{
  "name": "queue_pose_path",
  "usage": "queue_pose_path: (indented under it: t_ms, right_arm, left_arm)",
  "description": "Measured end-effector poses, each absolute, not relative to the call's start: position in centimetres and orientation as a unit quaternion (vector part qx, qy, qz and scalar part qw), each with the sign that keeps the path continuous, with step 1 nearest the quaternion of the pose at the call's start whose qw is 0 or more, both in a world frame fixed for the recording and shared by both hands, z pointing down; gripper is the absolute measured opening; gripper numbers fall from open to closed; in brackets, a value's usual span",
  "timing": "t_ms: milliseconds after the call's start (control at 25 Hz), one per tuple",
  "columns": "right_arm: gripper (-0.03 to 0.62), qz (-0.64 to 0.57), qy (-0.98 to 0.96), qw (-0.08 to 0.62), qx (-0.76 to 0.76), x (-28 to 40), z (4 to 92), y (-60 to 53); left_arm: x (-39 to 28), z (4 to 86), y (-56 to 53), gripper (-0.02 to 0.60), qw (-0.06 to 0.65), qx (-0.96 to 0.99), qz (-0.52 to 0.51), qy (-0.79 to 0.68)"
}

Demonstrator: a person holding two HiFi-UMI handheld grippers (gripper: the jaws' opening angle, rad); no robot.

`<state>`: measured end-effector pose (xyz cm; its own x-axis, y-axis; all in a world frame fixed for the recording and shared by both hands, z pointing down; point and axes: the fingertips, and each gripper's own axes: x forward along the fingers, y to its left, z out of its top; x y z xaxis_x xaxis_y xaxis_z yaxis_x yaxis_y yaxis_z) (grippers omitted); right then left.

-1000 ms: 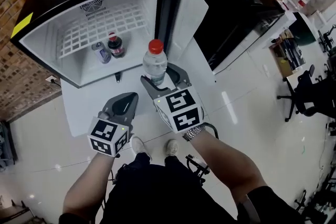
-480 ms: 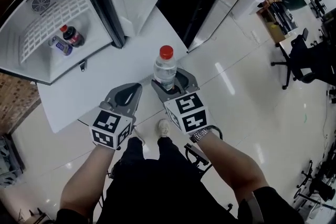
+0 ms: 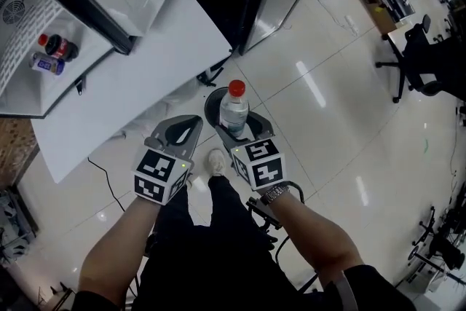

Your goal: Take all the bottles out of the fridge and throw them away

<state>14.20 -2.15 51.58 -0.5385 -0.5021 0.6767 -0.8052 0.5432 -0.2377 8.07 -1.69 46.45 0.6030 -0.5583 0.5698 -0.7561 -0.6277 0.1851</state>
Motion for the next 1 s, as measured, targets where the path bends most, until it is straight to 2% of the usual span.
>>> queue_pose_path:
  t_ms: [400, 1000]
  right_arm:
    - [0.284, 0.384, -0.778, 0.293, 0.401, 17.3, 61.2, -1.4]
    - [0.284, 0.512, -0.701, 0.297, 0.397, 17.1, 74.6, -1.2]
  left_arm:
    - [12.3, 52.6, -2.2, 0.004, 0.237, 0.869, 0.275, -0.336]
    - [12.1, 62.4, -2.3, 0.003, 0.291, 0.847, 0.302, -0.327]
